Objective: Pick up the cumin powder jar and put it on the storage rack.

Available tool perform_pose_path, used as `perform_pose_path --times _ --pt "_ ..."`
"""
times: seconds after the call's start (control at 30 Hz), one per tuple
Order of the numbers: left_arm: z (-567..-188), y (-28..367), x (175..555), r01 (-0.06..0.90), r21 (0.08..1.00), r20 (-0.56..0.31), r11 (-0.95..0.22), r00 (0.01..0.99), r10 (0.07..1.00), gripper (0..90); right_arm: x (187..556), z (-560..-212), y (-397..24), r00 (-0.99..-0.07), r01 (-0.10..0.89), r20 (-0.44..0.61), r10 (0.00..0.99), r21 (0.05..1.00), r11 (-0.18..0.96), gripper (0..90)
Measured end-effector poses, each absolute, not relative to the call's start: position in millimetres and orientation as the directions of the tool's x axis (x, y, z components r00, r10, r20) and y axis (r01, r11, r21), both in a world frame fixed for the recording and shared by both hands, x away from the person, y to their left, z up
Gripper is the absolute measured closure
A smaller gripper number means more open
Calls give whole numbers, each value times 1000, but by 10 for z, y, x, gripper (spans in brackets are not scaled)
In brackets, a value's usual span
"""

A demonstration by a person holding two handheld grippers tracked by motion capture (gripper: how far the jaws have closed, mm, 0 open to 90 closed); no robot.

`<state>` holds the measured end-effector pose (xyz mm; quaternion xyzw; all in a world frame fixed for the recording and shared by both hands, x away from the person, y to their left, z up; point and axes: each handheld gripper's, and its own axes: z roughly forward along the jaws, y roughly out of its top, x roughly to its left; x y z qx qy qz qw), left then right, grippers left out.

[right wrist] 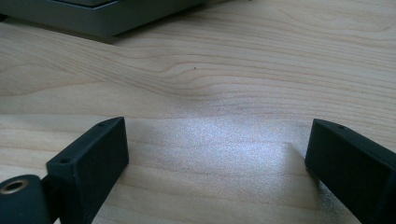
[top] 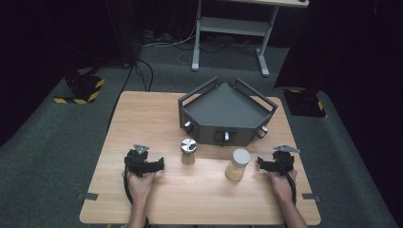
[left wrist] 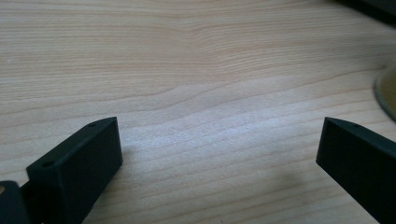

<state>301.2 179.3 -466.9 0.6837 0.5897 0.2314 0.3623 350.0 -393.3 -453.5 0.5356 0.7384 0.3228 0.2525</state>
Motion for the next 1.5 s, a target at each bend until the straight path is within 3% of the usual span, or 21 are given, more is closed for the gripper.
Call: perform_pose_path --times 0.77,0.8,0.83,0.87,0.9,0.97,1.0,1.03,1.07,1.1,1.13,1.17,1.2,1.27,1.3,1.33,1.37,1.4,1.5 --pt "-4541 1515 2890 523 819 -36 -234 455 890 8 3500 -4535 -3933 -299 628 -27 954 747 218 54" --pt "-4789 1333 2789 477 878 -214 25 347 913 8 3500 -4535 -3932 -299 628 -27 954 747 218 54" --pt "-4779 1316 2791 476 879 -211 19 354 911 8 3500 -4535 -3932 -299 628 -27 954 747 218 54" --pt "-4519 1462 2898 512 822 -29 -247 472 881 8 3500 -4535 -3933 -299 628 -27 954 747 218 53" --pt "-4766 1277 2798 472 881 -207 9 368 907 8 3500 -4535 -3933 -299 628 -27 954 747 218 53" --pt "-4752 1232 2810 470 882 -195 -9 383 903 8 3500 -4535 -3933 -299 628 -28 954 747 218 53" --pt "-4487 1354 2929 500 819 -8 -283 502 865 8 3500 -4535 -3933 -299 628 -28 954 747 219 53" --pt "-4743 1188 2828 470 882 -184 -26 395 900 8 3501 -4534 -3933 -299 628 -28 954 747 219 53" --pt "-4740 1167 2838 471 881 -181 -32 399 899 8 3501 -4534 -3933 -300 628 -28 954 747 219 52" --pt "-4479 1293 2959 499 814 0 -297 512 859 8 3501 -4534 -3933 -300 628 -27 954 747 219 52" --pt "-4736 1138 2855 474 880 -178 -38 404 897 8 3501 -4534 -3933 -300 628 -27 954 747 219 52" --pt "-4479 1269 2976 500 813 -3 -298 516 856 8 3501 -4534 -3933 -300 628 -27 954 747 219 52" --pt "-4733 1117 2872 476 878 -177 -44 409 895 8 3501 -4534 -3933 -300 628 -28 954 747 219 52" --pt "-4740 1088 2885 476 878 -180 -41 409 895 8 3501 -4534 -3933 -300 628 -27 954 747 219 52" --pt "-4475 1225 3008 500 809 2 -309 523 852 8 3501 -4534 -3933 -300 628 -27 954 747 219 52" --pt "-4733 1068 2907 482 875 -178 -48 412 894 9 3501 -4534 -3933 -300 628 -28 954 747 219 52" --pt "-4727 1062 2921 486 873 -177 -52 413 893 10 3502 -4534 -3934 -300 628 -28 953 747 220 50" --pt "-4468 1197 3049 510 803 -6 -309 526 851 11 3503 -4533 -3933 -301 629 -27 953 746 220 49" --pt "-4456 1172 3080 512 801 -8 -310 528 849 11 3503 -4532 -3934 -302 629 -26 953 745 220 48"
